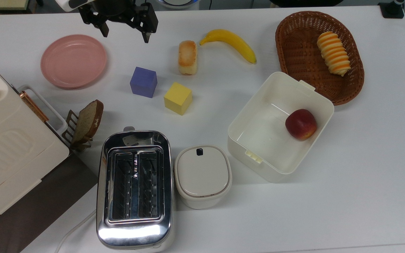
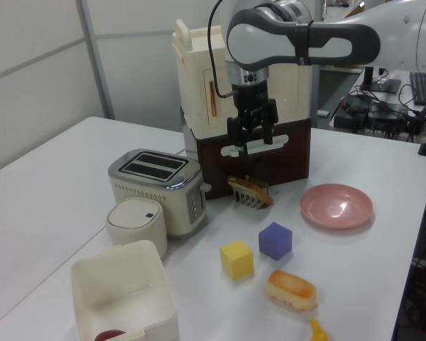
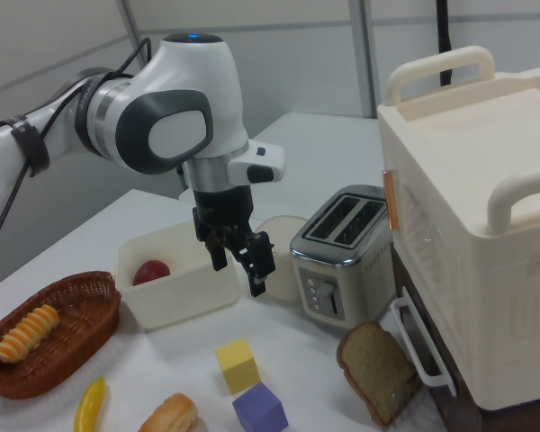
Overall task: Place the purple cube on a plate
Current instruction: 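Move the open gripper toward the purple cube and lower it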
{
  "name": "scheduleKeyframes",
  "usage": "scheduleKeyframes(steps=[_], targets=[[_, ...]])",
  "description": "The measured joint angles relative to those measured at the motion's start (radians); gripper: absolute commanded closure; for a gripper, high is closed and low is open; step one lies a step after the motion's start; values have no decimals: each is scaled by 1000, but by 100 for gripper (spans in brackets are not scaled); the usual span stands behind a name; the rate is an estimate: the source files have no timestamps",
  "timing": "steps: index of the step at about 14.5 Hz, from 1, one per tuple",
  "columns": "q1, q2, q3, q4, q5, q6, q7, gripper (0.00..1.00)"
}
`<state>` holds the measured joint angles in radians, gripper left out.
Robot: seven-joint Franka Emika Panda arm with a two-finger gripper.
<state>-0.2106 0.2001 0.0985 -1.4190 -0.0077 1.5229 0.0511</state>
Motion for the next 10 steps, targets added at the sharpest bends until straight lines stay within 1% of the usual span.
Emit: scheduleKeyframes(steps=[5,10], targets=[[0,-3,0,-7,0,0,-3,0],[5,-2,7,-40,0,0,-21,0]])
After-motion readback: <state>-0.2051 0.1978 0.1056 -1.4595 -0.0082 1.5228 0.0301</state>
